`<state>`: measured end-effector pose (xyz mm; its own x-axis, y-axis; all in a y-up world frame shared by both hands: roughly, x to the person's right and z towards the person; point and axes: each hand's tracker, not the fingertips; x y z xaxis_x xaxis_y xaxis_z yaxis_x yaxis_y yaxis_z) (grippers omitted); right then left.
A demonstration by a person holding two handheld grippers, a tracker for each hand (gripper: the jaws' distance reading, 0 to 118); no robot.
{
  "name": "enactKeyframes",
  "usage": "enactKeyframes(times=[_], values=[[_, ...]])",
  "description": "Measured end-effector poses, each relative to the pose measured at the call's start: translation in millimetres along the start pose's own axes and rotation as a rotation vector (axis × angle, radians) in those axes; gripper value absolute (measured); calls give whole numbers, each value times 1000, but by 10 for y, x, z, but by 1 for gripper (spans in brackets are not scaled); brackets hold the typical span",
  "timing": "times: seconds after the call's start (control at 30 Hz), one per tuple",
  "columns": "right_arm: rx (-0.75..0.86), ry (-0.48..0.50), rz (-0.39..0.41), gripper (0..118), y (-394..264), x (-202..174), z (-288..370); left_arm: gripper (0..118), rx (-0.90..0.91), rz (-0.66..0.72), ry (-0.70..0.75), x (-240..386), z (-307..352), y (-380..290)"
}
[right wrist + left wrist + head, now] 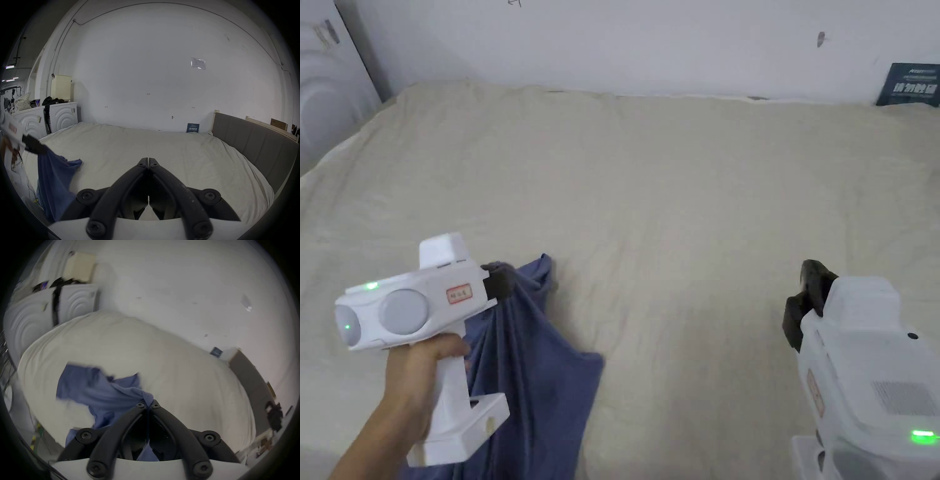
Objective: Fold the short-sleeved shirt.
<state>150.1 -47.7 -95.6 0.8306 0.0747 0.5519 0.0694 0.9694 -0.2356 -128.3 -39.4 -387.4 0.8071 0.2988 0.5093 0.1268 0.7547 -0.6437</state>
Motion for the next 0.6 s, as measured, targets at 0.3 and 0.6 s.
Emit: enactKeyframes(times=[0.3, 0.6], values=[[49, -112, -40, 1, 35, 519, 299, 2, 39, -250, -271, 1602, -39, 591], [58, -234, -32, 1, 21, 1051, 567, 2, -15, -366, -509, 2855, -214, 321]])
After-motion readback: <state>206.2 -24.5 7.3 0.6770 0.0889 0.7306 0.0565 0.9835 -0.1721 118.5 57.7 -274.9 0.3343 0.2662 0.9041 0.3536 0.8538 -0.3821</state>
